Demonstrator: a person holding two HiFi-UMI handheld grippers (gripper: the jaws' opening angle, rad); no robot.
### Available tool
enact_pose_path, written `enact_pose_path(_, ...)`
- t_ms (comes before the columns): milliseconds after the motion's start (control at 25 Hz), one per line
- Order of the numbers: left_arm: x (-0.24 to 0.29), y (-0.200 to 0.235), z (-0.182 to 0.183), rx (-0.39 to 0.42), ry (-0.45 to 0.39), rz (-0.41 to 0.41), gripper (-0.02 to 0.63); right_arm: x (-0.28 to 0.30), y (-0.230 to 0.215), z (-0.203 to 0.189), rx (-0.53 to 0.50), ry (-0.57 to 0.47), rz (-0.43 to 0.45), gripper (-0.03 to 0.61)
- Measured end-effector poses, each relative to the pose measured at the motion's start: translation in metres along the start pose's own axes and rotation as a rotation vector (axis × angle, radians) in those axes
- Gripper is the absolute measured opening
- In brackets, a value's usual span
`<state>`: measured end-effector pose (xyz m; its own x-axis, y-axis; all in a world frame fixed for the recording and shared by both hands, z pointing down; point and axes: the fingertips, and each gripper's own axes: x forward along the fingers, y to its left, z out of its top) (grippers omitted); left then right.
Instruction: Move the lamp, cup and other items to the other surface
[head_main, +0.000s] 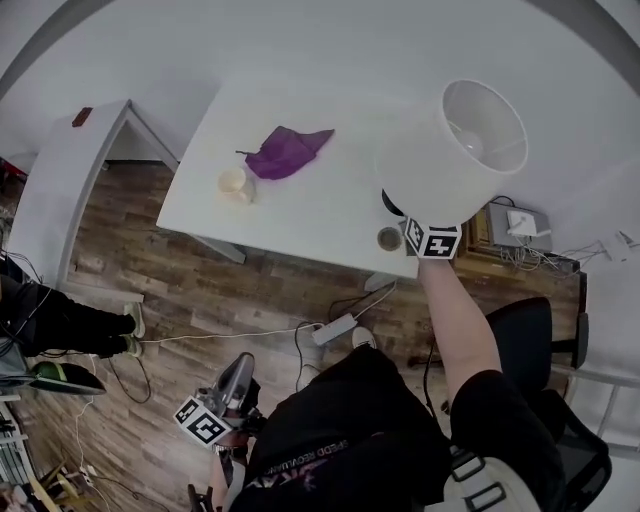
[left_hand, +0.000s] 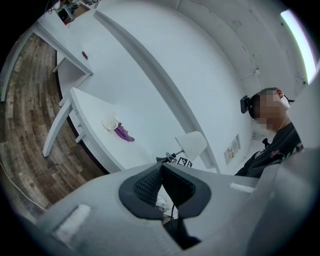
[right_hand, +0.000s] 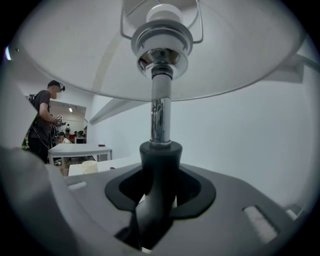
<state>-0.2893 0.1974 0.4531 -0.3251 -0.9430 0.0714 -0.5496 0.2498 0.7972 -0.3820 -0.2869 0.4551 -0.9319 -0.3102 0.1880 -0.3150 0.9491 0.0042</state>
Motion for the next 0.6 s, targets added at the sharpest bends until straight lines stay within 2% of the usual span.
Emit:
enact_pose_path(120,0.006,-0.005,-0.002,0.000,0.037,-0.059,-0.008,-0.031,-0.018,0.006,-0.009,-0.009,-0.045,0.137)
enact_pose_path(280,0.017,-0.016,-0.007,0.004,0.122,-0.154,-0.008,-0.091,-0.056,0.022,-0.044,-0.019,-0.155,0.137)
enact_pose_path(440,0.012,-0.026,-0.019,0.008,0.185,-0.210,-0.008,-0.150,-0.085,0.029,-0.064,-0.024,-0.243,0.137)
enact_pose_path(600,0.011,-0.034,-0.035,-0.006,0.299,-0.301,-0.008,-0.234,-0.111,0.024,-0.050,-0.015,-0.380,0.137)
